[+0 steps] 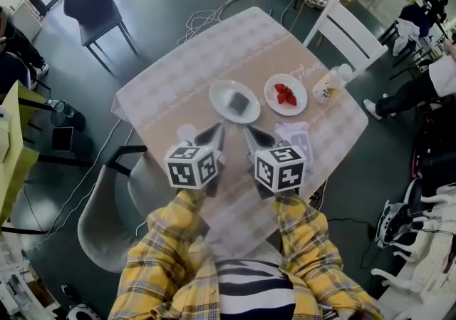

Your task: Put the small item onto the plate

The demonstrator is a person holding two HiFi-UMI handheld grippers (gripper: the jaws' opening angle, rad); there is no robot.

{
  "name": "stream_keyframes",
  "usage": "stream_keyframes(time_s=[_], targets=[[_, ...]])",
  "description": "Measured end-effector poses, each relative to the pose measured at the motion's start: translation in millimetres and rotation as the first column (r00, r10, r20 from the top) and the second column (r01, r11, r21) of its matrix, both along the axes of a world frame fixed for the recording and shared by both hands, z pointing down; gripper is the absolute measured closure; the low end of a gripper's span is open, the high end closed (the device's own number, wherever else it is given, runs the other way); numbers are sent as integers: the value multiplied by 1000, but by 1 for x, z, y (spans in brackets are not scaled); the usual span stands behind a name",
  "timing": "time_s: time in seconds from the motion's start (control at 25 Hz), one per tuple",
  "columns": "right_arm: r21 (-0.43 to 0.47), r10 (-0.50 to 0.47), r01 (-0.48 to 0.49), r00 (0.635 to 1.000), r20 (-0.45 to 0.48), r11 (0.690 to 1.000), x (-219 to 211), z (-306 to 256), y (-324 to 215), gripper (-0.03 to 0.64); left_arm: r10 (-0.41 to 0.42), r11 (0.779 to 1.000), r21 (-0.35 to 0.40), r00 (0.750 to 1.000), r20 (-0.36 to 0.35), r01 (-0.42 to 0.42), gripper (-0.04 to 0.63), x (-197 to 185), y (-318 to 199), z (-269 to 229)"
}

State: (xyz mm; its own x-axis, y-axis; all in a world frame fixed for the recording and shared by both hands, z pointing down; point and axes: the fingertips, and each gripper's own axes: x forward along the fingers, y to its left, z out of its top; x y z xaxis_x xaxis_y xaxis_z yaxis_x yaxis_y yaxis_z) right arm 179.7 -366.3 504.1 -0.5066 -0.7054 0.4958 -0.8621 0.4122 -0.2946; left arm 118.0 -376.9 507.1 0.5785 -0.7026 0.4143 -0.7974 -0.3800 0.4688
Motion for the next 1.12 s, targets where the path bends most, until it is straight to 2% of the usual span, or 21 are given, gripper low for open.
stream_keyframes(time_s=[0.24,0.44,0.64,1.12], targets=[[8,36,-36,999,-16,999,-1,-7,30,618,57,998,18,998,-3,-57,594,-9,41,-10],[17,51,-51,998,-22,999,0,-13,60,618,111,994,28,993,-37,-110,594,-13,77,-23],[25,86,-86,996,-5,996,3,-20,91,618,161,986,53,987,-15,-160,594,-20,110,-28],[27,145,-144,989,-10,989,16,-23,170,618,215,972,93,977,9,-215,594,-37,172,-36]])
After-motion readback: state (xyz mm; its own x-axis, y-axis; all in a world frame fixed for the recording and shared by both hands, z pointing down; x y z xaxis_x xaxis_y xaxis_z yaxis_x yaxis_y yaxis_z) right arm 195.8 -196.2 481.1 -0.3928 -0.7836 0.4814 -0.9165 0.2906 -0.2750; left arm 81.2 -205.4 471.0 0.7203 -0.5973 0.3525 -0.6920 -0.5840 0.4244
